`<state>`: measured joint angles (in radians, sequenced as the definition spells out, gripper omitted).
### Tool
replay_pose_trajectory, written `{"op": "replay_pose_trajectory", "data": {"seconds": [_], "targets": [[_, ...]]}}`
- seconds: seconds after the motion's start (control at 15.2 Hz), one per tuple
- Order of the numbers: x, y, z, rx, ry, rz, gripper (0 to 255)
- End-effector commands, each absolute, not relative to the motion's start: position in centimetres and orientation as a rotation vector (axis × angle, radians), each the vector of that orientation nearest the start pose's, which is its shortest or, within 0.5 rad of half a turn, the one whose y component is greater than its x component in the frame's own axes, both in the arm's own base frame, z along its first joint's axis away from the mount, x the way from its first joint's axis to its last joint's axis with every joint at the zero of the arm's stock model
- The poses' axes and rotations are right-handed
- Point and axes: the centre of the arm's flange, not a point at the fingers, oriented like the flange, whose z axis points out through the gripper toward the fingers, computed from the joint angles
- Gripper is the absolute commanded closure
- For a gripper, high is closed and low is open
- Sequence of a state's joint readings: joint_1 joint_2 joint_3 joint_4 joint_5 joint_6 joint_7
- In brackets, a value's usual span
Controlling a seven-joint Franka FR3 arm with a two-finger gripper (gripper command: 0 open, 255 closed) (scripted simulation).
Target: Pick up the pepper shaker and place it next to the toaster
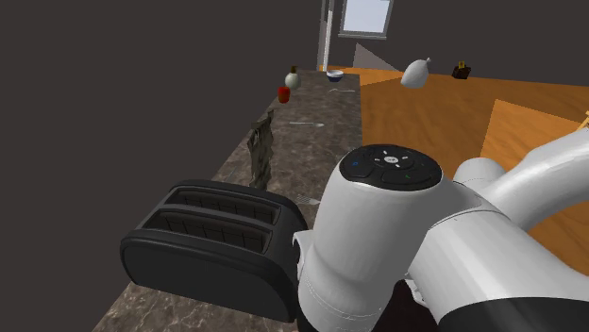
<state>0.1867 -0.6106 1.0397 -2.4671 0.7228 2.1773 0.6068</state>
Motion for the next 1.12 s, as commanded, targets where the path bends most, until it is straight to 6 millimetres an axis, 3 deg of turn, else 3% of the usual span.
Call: {"op": "replay_pose_trajectory", "data": {"seconds": [0.0, 0.07, 0.4, 0.66, 1.06], "targets": [[12.2, 42.9, 40.6, -2.96, -0.241, -0.033, 255], [12.2, 42.9, 40.6, -2.96, -0.241, -0.033, 0], [12.2, 42.9, 40.6, -2.96, -0.241, -0.033, 0], [12.1, 42.0, 45.6, -2.96, -0.241, -0.033, 0], [12.1, 42.0, 45.6, -2.96, -0.241, -0.033, 0]]}}
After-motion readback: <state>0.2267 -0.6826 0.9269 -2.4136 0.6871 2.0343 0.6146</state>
